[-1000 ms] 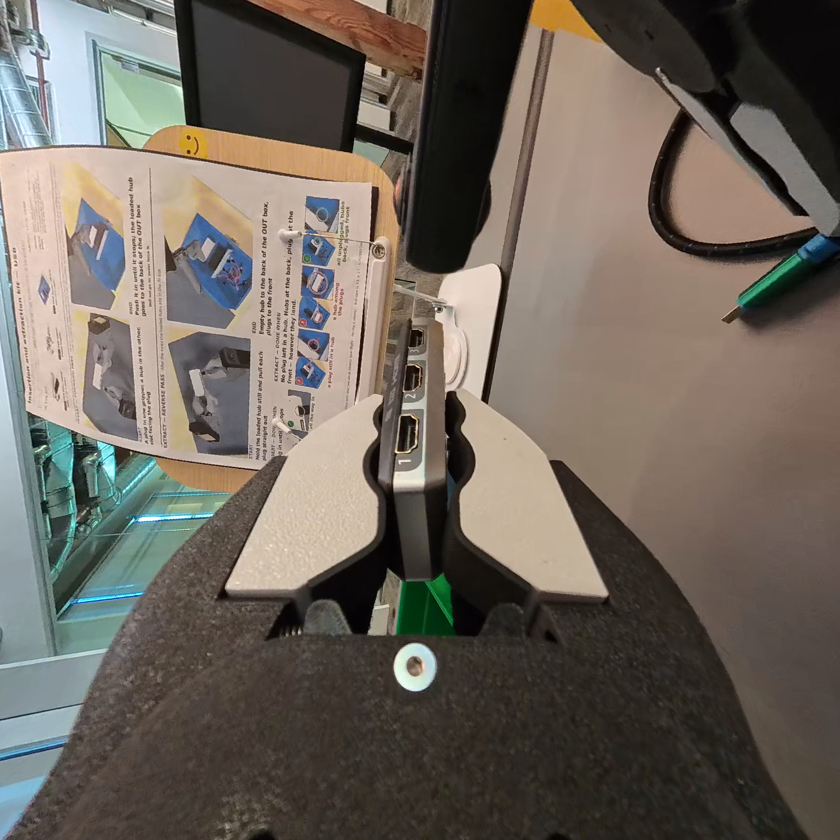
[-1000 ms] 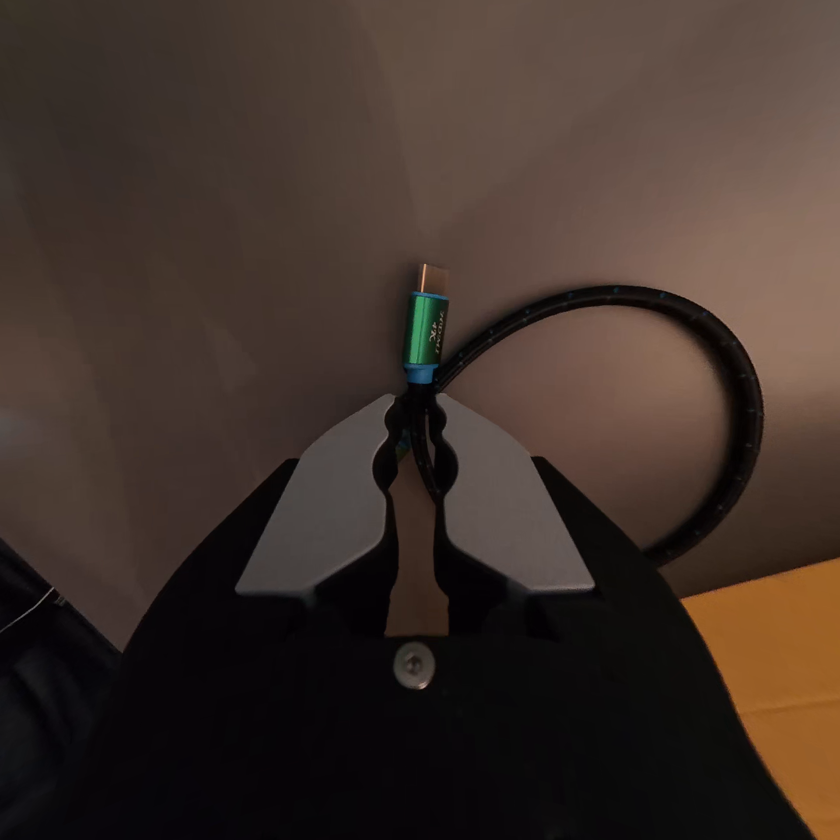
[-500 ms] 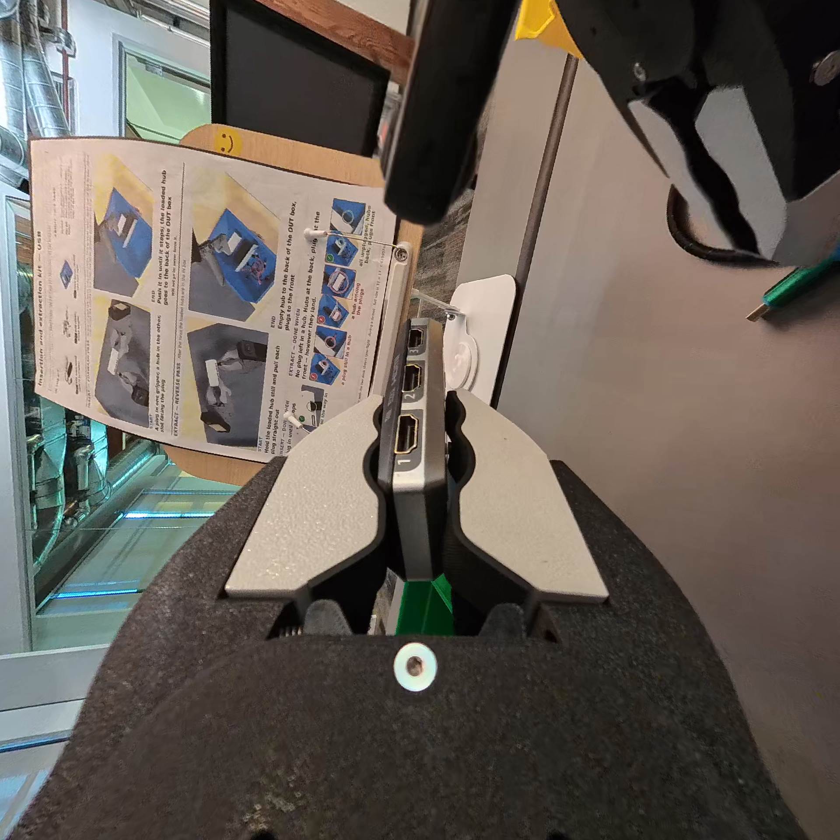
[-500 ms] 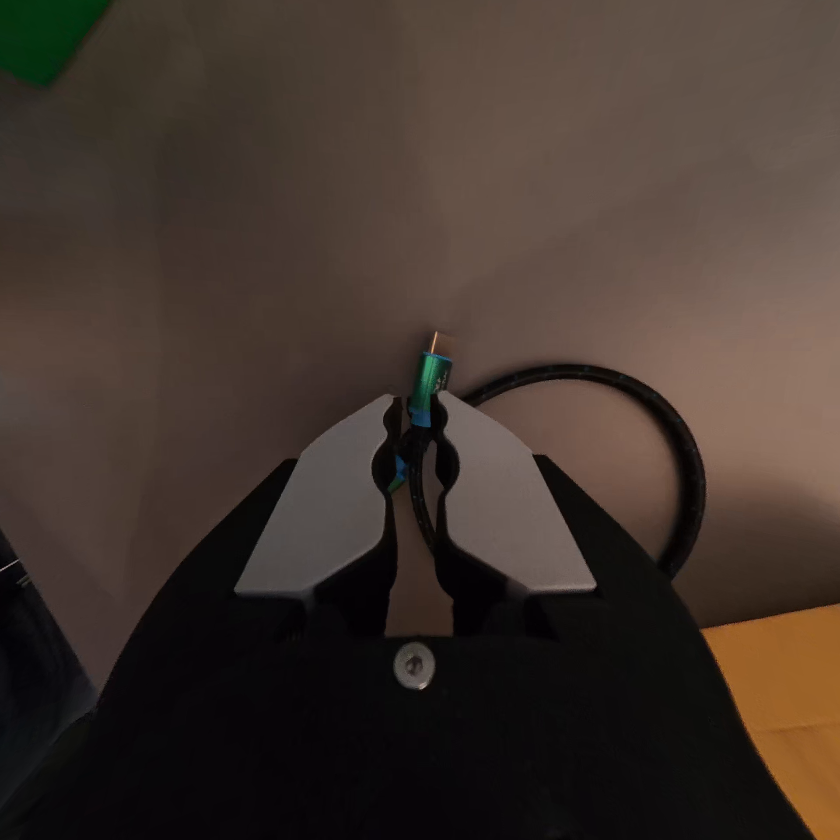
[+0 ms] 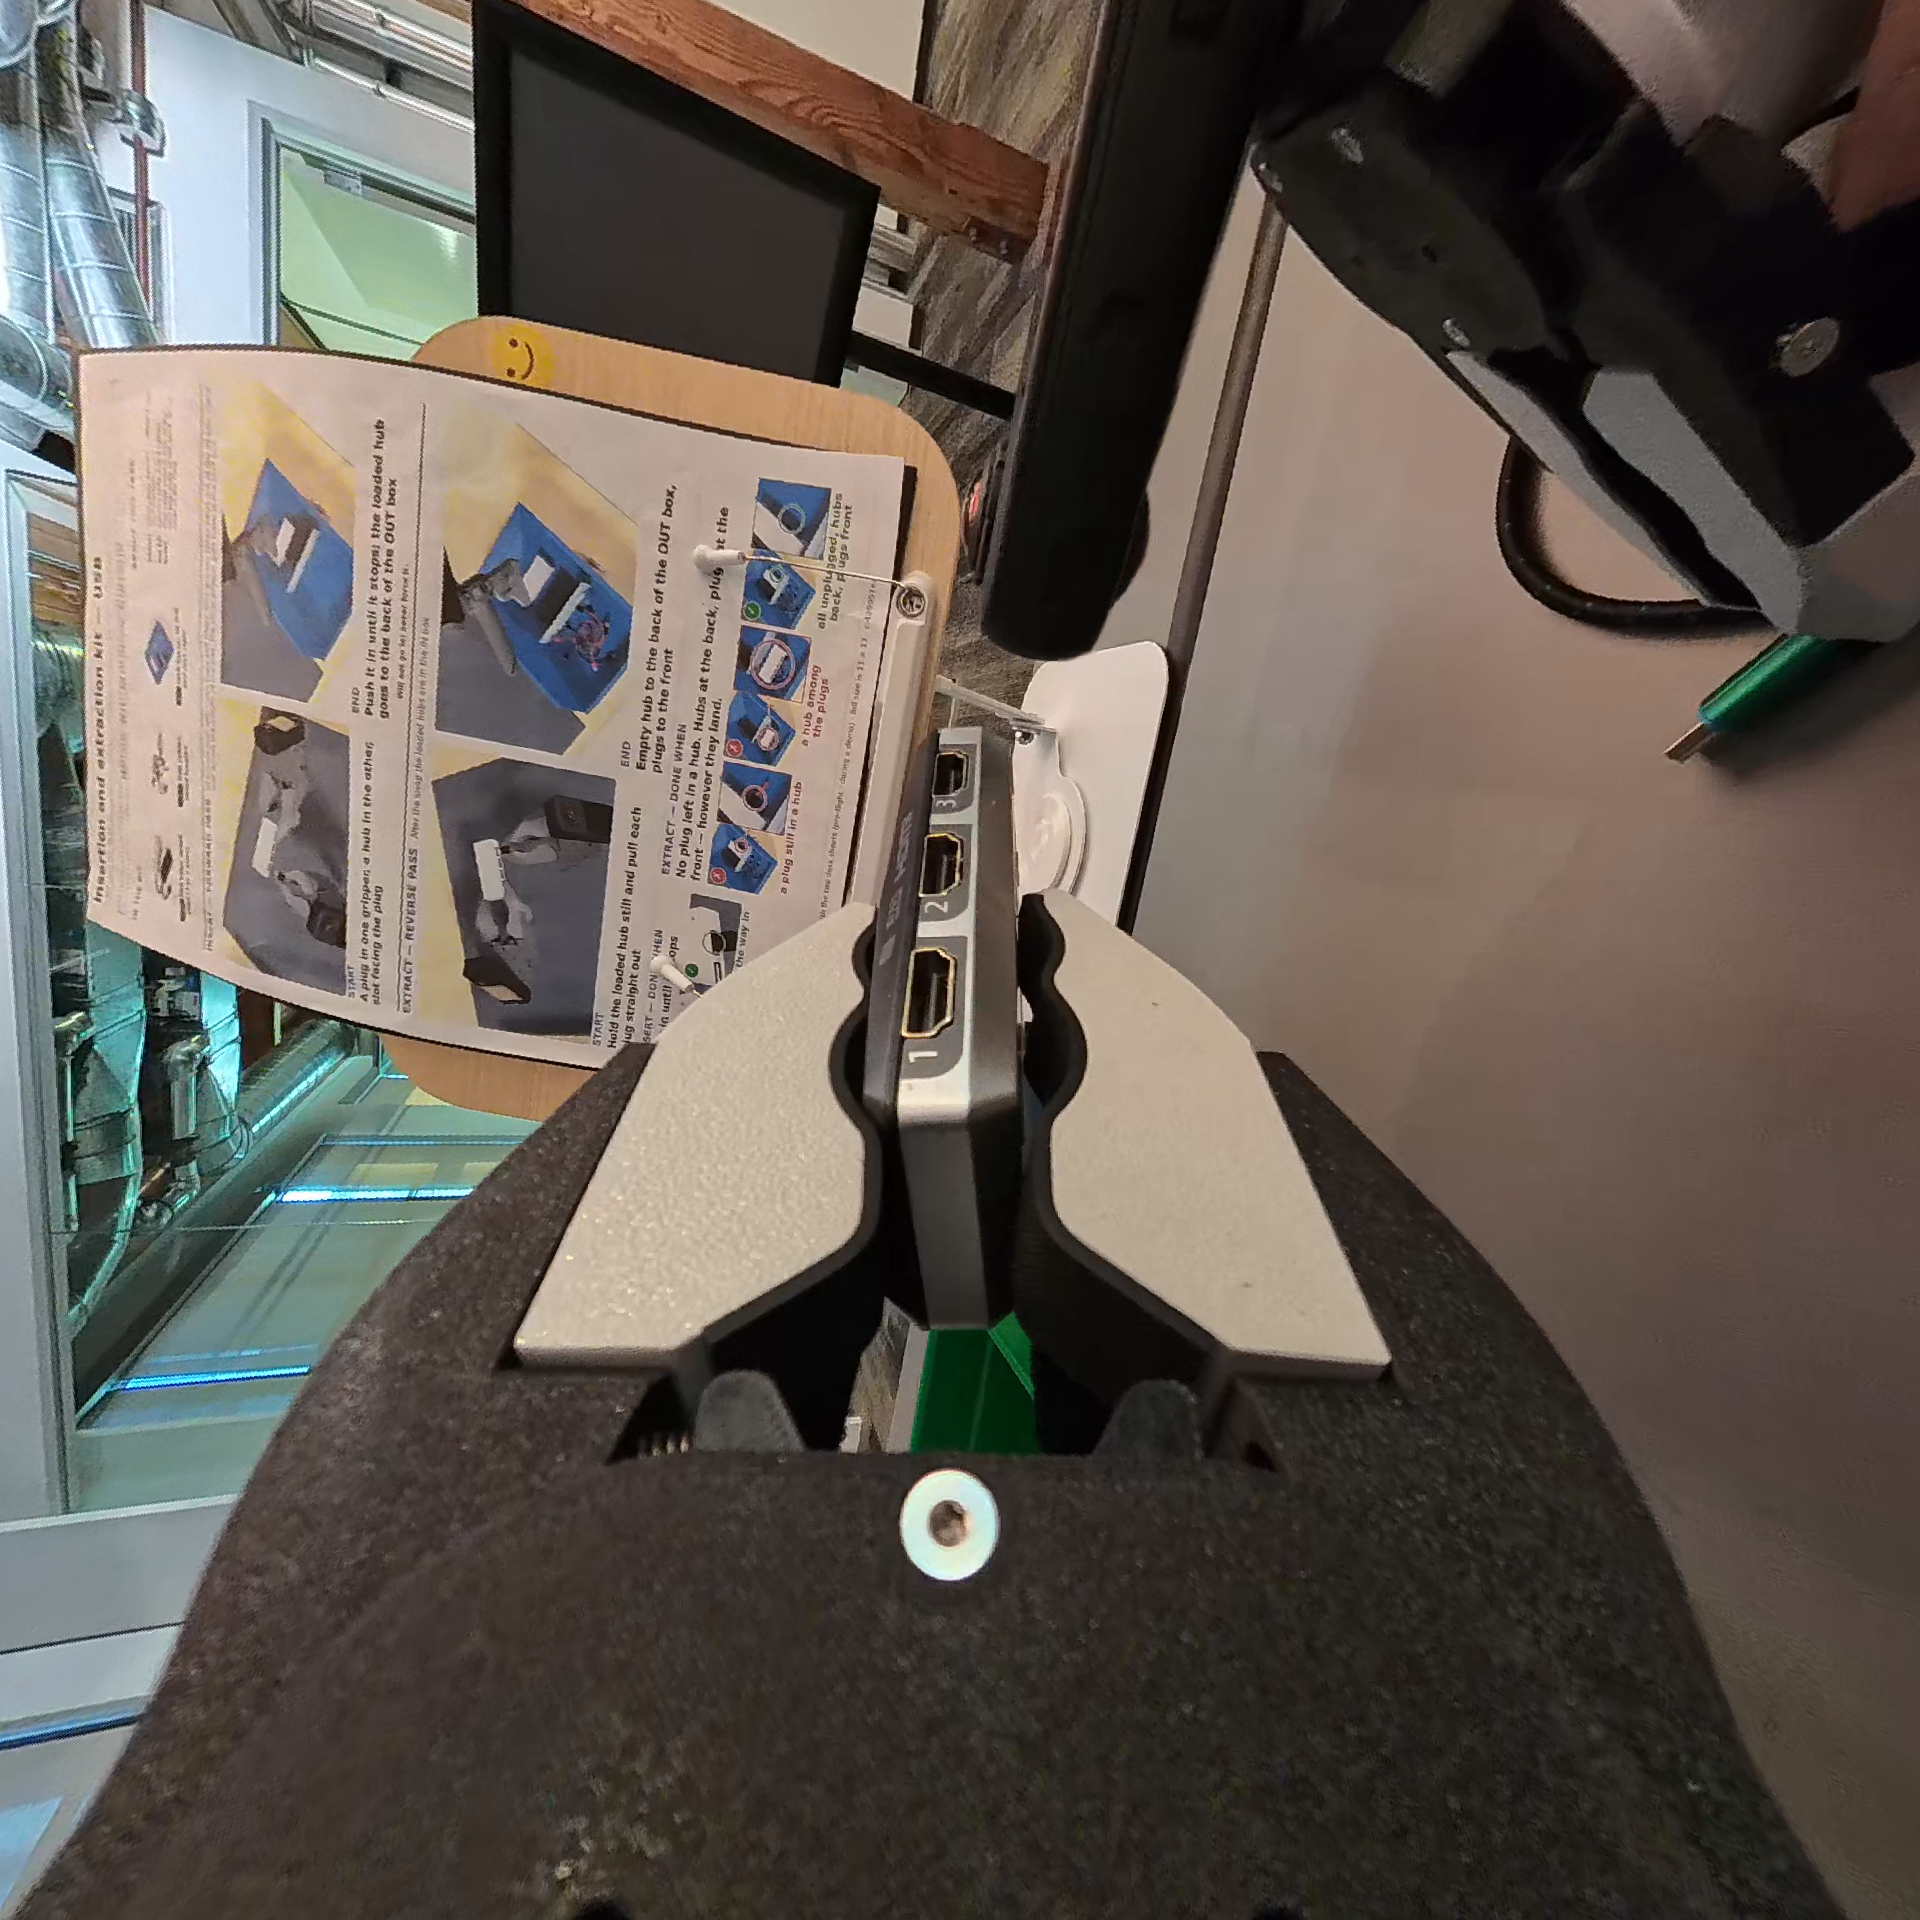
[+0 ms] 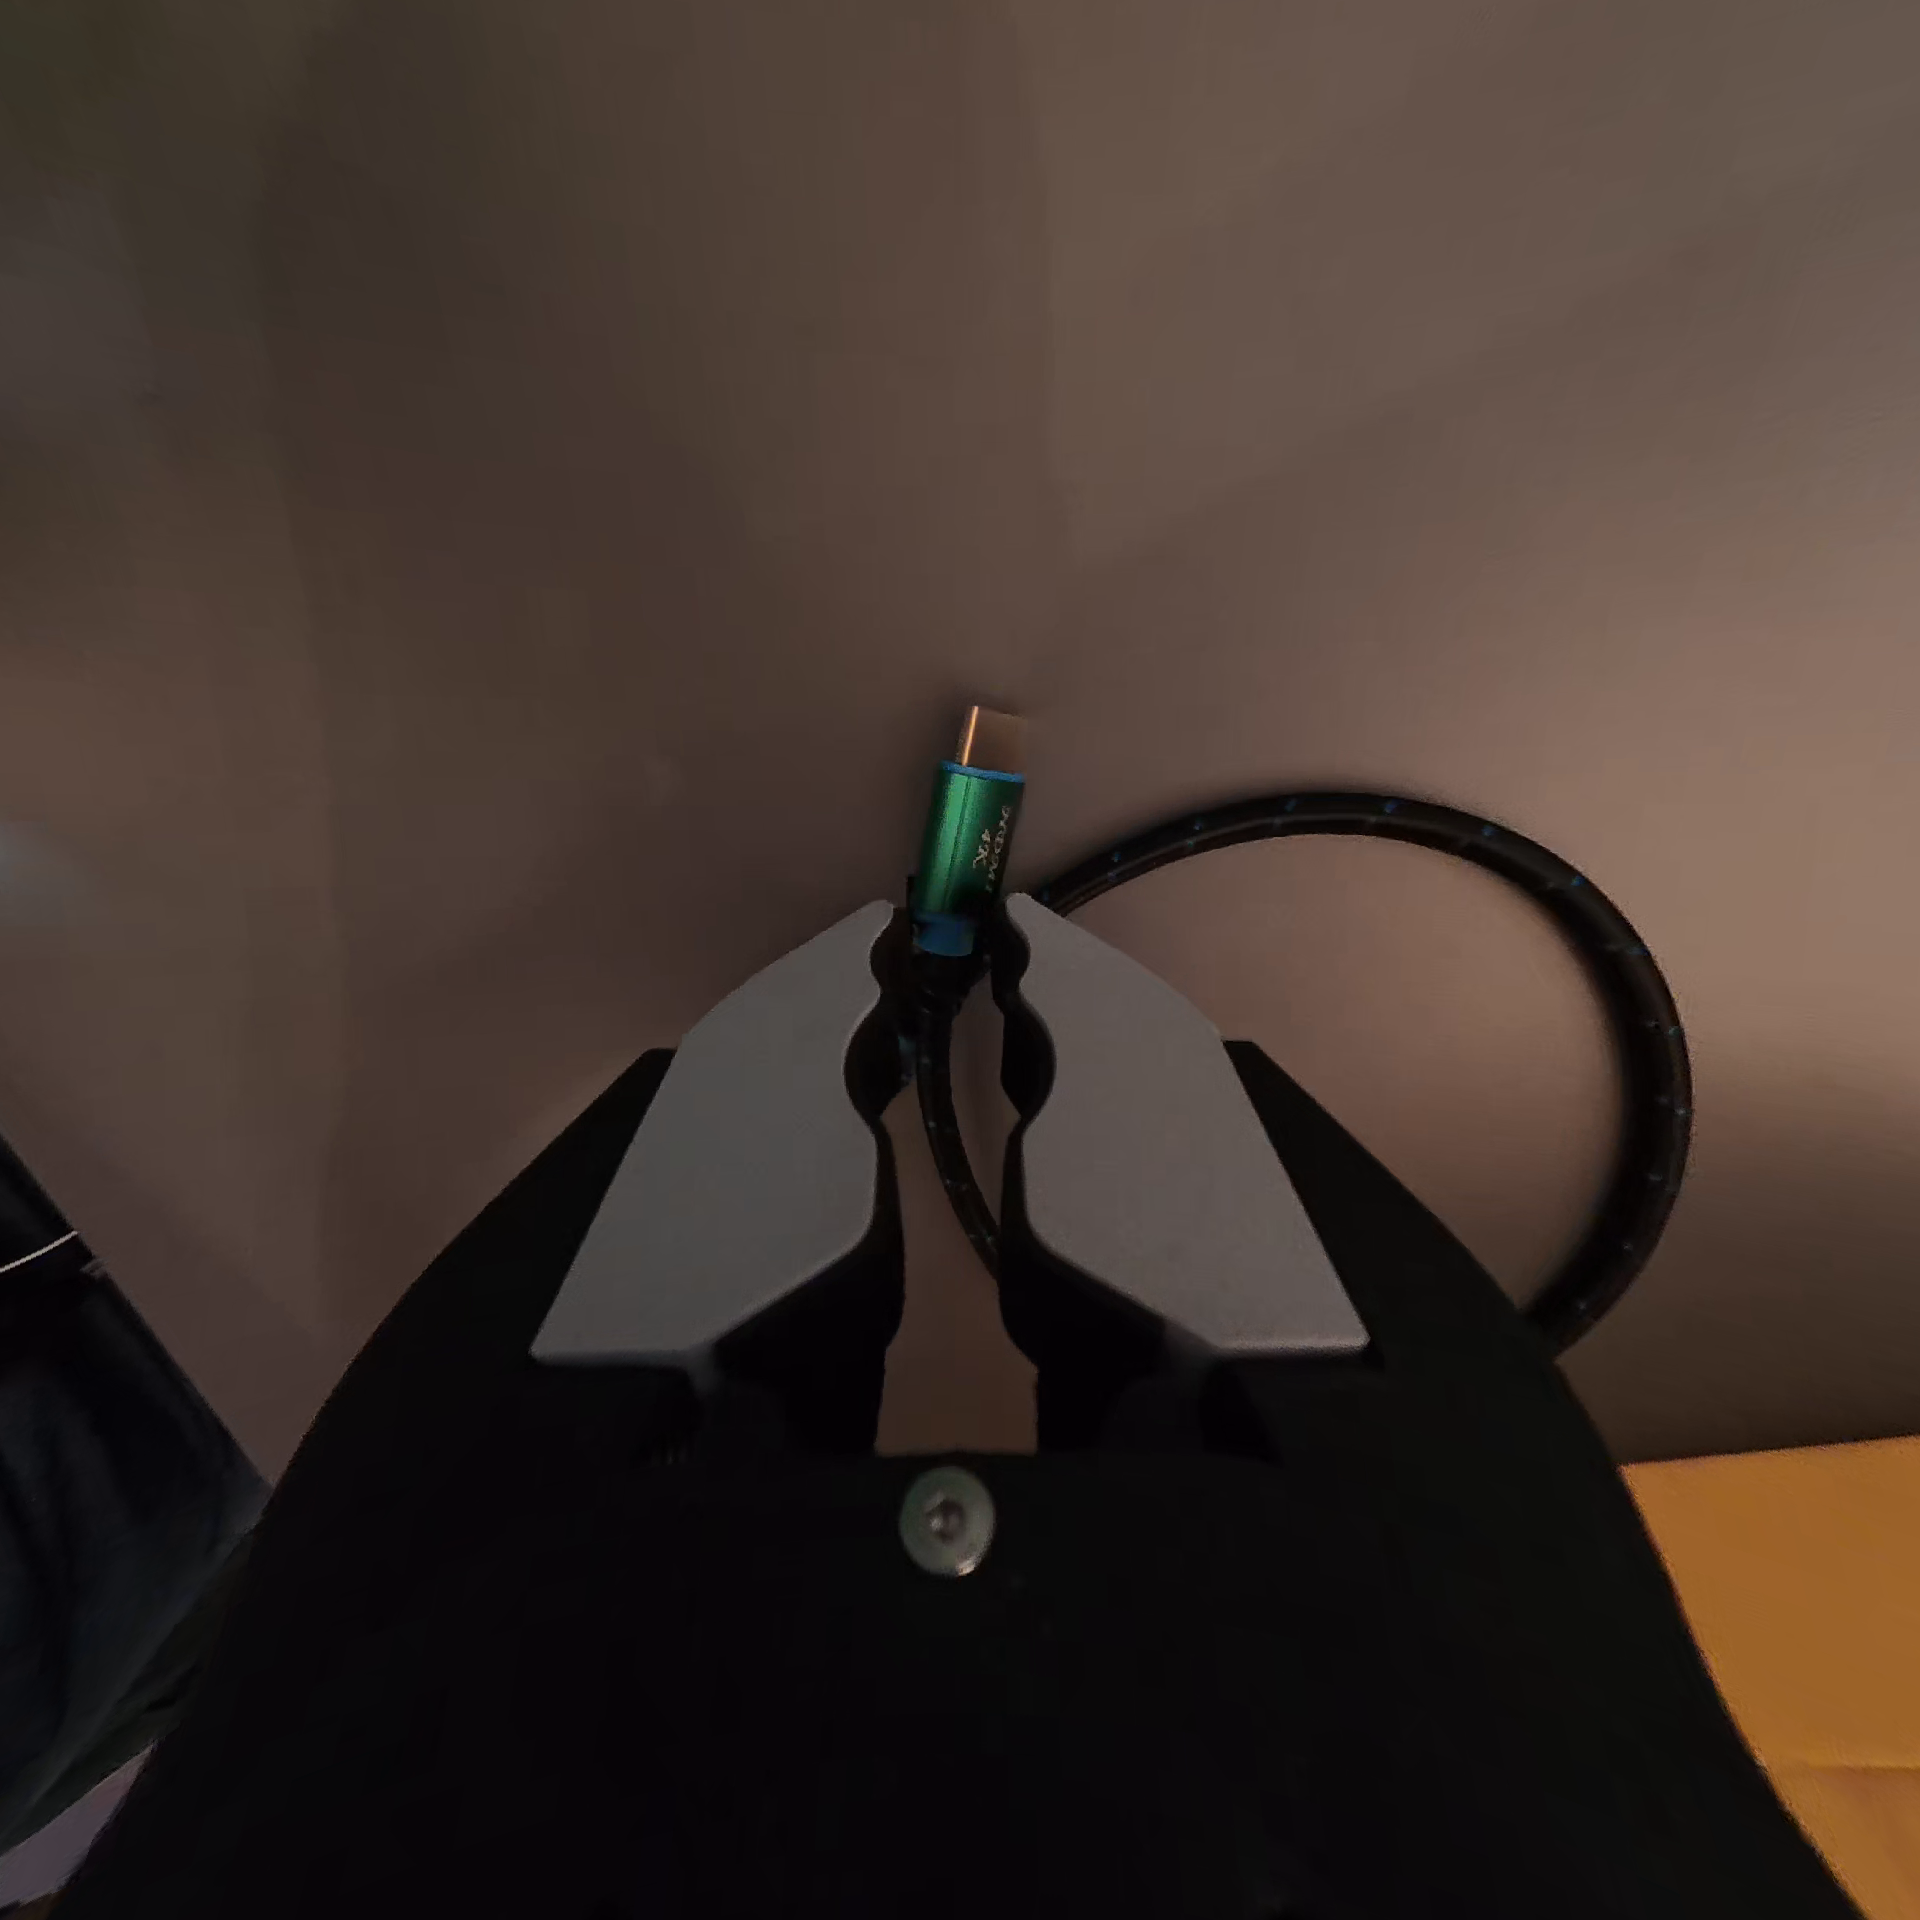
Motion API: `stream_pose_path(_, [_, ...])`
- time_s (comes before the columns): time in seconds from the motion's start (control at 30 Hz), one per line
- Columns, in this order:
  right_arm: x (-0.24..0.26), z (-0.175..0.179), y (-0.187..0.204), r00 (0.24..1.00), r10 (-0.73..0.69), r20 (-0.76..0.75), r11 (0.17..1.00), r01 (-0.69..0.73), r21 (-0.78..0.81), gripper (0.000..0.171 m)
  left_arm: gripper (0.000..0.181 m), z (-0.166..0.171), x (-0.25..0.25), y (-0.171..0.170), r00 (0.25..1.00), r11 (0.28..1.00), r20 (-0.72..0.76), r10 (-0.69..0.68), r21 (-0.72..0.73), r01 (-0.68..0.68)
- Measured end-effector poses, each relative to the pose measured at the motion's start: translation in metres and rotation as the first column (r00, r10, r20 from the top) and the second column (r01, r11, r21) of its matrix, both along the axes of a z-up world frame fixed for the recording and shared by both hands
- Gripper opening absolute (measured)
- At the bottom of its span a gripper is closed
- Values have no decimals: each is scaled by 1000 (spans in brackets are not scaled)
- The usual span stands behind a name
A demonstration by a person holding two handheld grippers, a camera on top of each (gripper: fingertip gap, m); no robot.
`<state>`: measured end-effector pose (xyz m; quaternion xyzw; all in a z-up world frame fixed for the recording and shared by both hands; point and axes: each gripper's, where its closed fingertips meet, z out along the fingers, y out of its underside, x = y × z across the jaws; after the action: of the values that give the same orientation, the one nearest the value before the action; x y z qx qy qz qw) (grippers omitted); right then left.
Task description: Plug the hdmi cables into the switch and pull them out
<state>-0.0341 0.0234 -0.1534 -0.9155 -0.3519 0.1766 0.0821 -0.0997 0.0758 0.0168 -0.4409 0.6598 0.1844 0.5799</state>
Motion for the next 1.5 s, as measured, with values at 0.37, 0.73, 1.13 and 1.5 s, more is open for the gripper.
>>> stream_pose_path(0.37, [-6,1,-5,994,20,-105,983,-39,-181,18,24,-3,6,-1,1000,1000,-27,-4,17,5])
stream_pose_path(0.73, [-5,-2,-6,987,134,85,991,-132,-29,17,24,16,4,-14,998,997,22,-52,64,51])
stream_pose_path(1.13, [-12,-4,-8,972,214,-93,976,-217,-26,18,24,25,2,-22,992,992,56,-112,62,108])
stream_pose_path(1.5, [-10,-3,-10,969,246,-15,969,-246,-24,16,24,22,5,-22,993,991,39,-113,72,110])
